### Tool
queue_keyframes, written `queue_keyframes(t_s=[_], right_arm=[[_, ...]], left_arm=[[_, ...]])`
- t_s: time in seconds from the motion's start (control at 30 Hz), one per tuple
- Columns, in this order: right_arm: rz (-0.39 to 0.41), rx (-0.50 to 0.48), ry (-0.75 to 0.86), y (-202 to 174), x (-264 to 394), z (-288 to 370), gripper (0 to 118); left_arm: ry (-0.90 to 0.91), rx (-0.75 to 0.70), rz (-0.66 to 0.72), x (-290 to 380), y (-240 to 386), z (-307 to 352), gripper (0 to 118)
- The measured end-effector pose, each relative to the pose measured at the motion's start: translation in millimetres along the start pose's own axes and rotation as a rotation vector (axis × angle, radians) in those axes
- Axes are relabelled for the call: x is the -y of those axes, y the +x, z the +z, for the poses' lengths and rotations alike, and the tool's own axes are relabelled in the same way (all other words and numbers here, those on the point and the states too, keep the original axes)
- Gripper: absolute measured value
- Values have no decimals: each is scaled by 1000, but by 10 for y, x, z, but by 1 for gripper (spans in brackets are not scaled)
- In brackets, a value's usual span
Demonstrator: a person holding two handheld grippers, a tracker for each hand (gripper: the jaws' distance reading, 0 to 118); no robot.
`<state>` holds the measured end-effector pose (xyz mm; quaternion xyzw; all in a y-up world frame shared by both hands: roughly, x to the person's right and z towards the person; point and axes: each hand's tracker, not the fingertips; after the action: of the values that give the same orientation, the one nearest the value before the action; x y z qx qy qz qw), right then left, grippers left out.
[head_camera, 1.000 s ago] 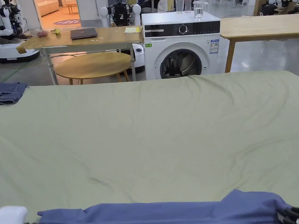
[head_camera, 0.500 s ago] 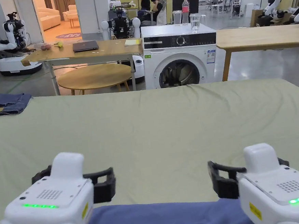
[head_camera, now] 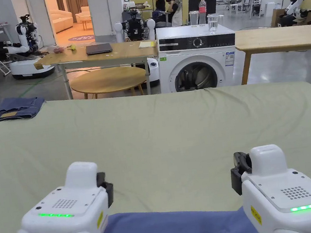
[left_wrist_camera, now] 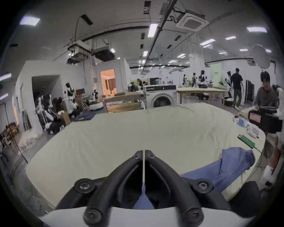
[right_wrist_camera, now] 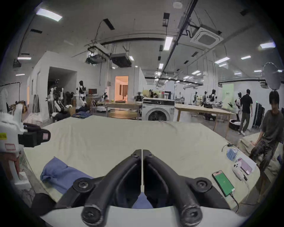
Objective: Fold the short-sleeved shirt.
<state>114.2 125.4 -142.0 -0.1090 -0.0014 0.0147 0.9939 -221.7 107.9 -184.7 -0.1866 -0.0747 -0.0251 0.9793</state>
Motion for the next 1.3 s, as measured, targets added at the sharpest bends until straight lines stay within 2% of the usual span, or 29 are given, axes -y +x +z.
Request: queue_keyframes(t_s=[0.17, 0.2, 0.23, 0.27, 0.3, 0.37, 0.43, 0.53, 0.6, 0.63, 0.73, 0.77, 0.8, 0.83, 0.87, 0.9, 0.97, 1.1, 1.17, 1.2, 1.3], right_arm=[[10, -5, -18, -81, 77, -15, 0], [5, -10, -29, -101, 100, -23, 0], [0, -11, -36, -131, 127, -30, 0], [-3, -14, -43, -157, 148, -36, 0], [-5, -18, -51, -185, 173, -48, 0], [-7, -24, -68, -236, 217, -74, 0], [-11, -31, -81, -283, 248, -89, 0], [-15, -39, -91, -326, 258, -99, 0], [-13, -41, -93, -338, 250, -101, 0], [-11, -43, -92, -340, 243, -101, 0], [-8, -45, -90, -342, 217, -98, 0], [-7, -47, -90, -343, 214, -99, 0], [-5, -48, -89, -342, 217, -103, 0], [-2, -51, -92, -347, 217, -109, 0], [0, -54, -94, -350, 219, -111, 0], [5, -56, -95, -354, 223, -111, 0], [12, -56, -96, -359, 236, -99, 0], [22, -63, -100, -357, 247, -112, 0], [23, -66, -99, -356, 243, -115, 0], [22, -67, -99, -352, 240, -112, 0], [14, -65, -103, -306, 243, -138, 0]], left_arm=[[-84, 58, 338, 544, -897, 34, 0], [-124, 64, 402, 649, -1026, 63, 16], [-158, 63, 454, 788, -1186, 54, 50], [-190, 69, 480, 898, -1294, 37, 91], [-247, 84, 515, 1013, -1391, 9, 118], [-219, 147, 625, 1216, -1576, -17, 118], [-285, 225, 795, 1392, -1681, -110, 118], [-314, 434, 1111, 1731, -1720, -402, 118], [-261, 593, 1250, 1872, -1627, -576, 118], [-236, 619, 1259, 1840, -1568, -642, 118], [-215, 554, 1258, 1764, -1434, -847, 117], [-218, 514, 1263, 1750, -1415, -898, 107], [-267, 452, 1259, 1744, -1394, -982, 57], [-352, 352, 1206, 1726, -1316, -1020, 2], [-345, 320, 1176, 1747, -1319, -1024, 3], [-301, 375, 1174, 1743, -1343, -1013, 3], [-270, 293, 1085, 1625, -1393, -889, 3], [-224, 101, 713, 1287, -1543, -677, 3], [-201, 41, 595, 1088, -1550, -562, 3], [-180, 33, 526, 964, -1475, -498, 3], [-104, 19, 186, 634, -939, -348, 3]])
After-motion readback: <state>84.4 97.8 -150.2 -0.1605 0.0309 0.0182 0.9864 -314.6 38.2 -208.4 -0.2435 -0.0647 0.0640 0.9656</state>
